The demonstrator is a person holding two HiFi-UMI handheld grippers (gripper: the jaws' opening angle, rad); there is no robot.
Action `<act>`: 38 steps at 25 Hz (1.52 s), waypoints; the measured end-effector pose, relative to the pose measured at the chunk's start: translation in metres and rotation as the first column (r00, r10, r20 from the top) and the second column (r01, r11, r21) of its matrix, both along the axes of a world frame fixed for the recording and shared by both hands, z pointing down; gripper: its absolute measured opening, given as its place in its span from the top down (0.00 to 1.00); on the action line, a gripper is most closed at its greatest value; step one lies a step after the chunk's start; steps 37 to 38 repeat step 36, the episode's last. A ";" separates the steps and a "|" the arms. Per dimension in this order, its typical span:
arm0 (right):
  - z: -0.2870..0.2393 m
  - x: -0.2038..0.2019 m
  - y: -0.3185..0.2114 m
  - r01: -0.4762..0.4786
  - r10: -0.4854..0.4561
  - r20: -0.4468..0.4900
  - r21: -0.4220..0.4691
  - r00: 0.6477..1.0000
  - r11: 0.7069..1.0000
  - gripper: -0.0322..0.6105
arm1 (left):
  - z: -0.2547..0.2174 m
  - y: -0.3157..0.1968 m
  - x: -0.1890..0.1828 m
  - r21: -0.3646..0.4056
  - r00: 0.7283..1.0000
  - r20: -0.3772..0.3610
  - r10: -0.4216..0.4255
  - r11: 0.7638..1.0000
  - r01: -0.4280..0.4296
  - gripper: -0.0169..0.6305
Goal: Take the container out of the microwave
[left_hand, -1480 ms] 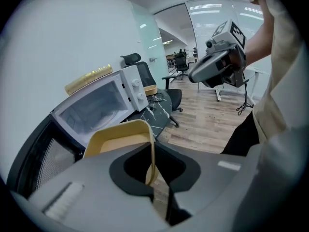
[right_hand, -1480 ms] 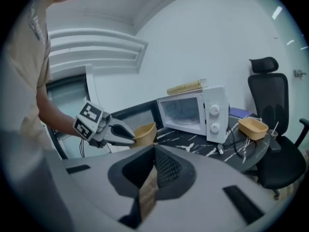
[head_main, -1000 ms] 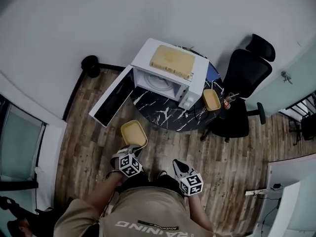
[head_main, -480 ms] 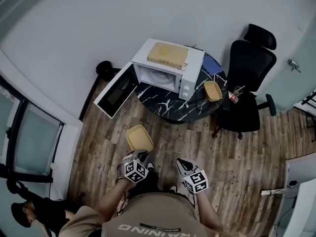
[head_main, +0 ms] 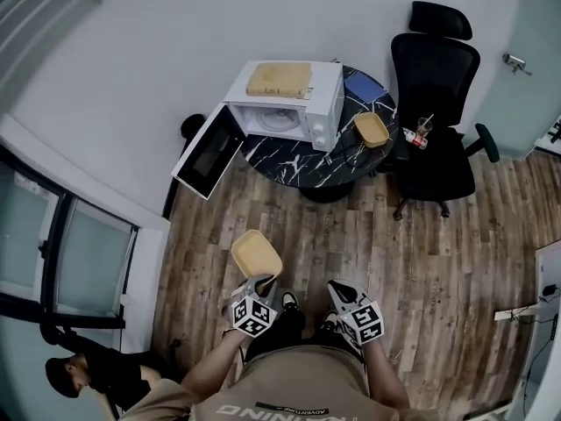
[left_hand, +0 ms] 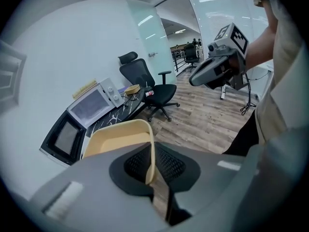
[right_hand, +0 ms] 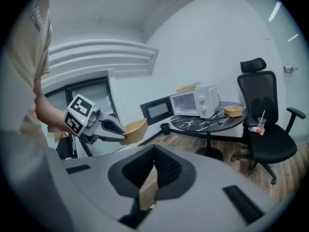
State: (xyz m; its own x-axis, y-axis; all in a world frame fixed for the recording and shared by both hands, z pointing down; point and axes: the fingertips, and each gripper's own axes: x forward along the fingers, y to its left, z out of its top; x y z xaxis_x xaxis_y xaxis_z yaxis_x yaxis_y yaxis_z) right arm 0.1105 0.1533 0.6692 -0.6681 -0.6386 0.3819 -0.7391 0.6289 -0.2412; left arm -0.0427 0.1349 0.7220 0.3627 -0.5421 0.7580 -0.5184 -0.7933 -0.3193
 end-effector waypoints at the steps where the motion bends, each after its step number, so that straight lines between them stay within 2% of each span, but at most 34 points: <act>1: -0.001 -0.003 0.005 0.006 -0.006 0.002 0.001 1.000 1.000 0.94 | -0.002 0.004 0.000 0.005 1.000 0.002 0.000 1.000 0.000 0.93; 6: -0.015 -0.015 0.016 0.028 -0.027 -0.026 0.032 0.999 0.999 0.94 | -0.016 0.011 -0.005 0.030 0.999 -0.025 -0.027 0.999 0.027 0.93; 13: -0.040 -0.037 0.008 0.077 -0.071 -0.077 0.087 0.994 0.993 0.94 | -0.036 0.022 -0.013 0.068 0.998 -0.058 -0.015 0.998 0.019 0.93; 22: -0.058 -0.065 0.007 0.114 -0.100 -0.119 0.126 0.988 0.985 0.94 | -0.038 0.019 -0.038 0.065 0.995 -0.098 -0.030 0.997 0.037 0.93; 29: -0.065 -0.079 -0.005 0.105 -0.087 -0.120 0.145 0.989 0.984 0.94 | -0.037 0.016 -0.060 0.062 0.998 -0.069 0.004 0.998 0.001 0.93; 38: -0.057 -0.074 -0.018 0.069 -0.053 -0.126 0.128 0.991 0.989 0.94 | -0.040 0.000 -0.055 0.095 0.996 -0.085 0.024 0.995 -0.016 0.93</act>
